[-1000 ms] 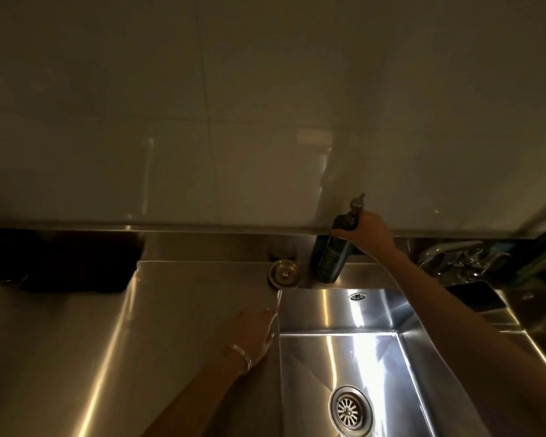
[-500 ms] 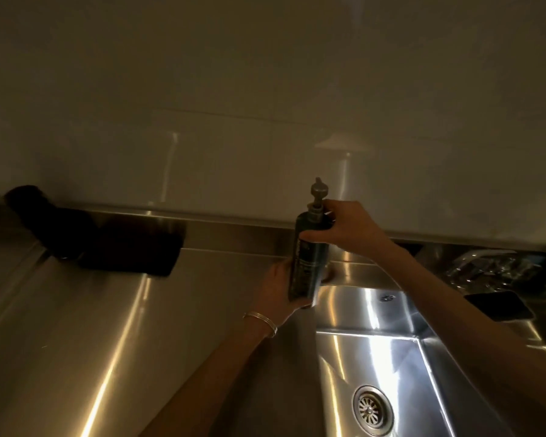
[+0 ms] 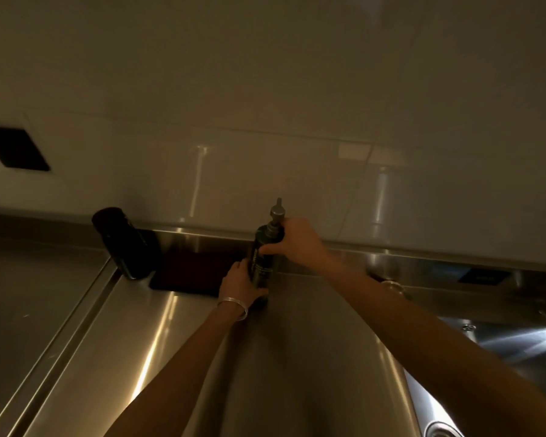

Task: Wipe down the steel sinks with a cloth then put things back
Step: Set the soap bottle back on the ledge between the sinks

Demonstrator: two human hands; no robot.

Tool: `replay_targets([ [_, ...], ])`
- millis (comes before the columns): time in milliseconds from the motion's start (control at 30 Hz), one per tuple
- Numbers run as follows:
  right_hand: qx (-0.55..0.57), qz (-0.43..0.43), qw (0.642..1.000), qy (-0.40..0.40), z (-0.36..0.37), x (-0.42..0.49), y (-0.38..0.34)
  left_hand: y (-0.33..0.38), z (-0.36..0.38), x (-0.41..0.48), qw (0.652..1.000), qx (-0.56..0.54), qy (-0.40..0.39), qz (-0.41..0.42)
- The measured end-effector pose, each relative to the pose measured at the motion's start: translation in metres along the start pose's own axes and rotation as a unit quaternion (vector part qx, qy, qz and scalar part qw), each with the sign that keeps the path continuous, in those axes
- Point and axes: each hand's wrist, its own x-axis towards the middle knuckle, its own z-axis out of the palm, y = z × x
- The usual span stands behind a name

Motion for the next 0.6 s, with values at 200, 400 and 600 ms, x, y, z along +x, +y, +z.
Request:
replay_targets([
  [200,-0.001,0.007,1.000,-0.015,0.021,0.034,-0.004,-0.020,0.005,0.027,0.999,-0.031,0.029,-0.011],
  [400,0.004,0.005,1.000,-0.010,0.035,0.049,-0.006,-0.029,0.014,0.036,0.995,-0.063,0.068,-0.033],
  [600,0.011,0.009,1.000,-0.023,0.032,0.045,-0.005,-0.022,0.018,0.030,0.993,-0.082,0.070,-0.045],
])
